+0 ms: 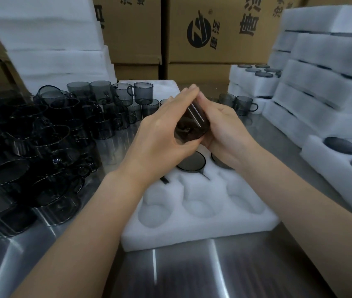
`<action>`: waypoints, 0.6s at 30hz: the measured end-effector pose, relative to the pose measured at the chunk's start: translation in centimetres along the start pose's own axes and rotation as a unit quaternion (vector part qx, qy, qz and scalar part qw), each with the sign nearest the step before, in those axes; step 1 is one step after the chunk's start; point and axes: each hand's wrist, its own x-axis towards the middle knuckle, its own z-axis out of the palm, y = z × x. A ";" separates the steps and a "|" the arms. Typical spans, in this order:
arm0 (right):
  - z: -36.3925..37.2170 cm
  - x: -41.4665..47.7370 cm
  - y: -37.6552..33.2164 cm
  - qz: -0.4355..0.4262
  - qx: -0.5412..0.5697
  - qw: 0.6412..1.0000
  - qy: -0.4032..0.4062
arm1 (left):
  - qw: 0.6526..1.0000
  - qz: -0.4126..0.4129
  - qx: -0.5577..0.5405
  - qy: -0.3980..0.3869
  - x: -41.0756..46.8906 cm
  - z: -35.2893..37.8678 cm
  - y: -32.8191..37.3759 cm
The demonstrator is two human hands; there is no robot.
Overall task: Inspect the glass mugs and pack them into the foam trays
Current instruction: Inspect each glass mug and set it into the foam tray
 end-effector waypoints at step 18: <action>0.0 -0.2 0.5 -0.090 -0.055 0.994 -0.041 | 0.995 -0.095 0.010 -0.038 0.1 0.3 -0.7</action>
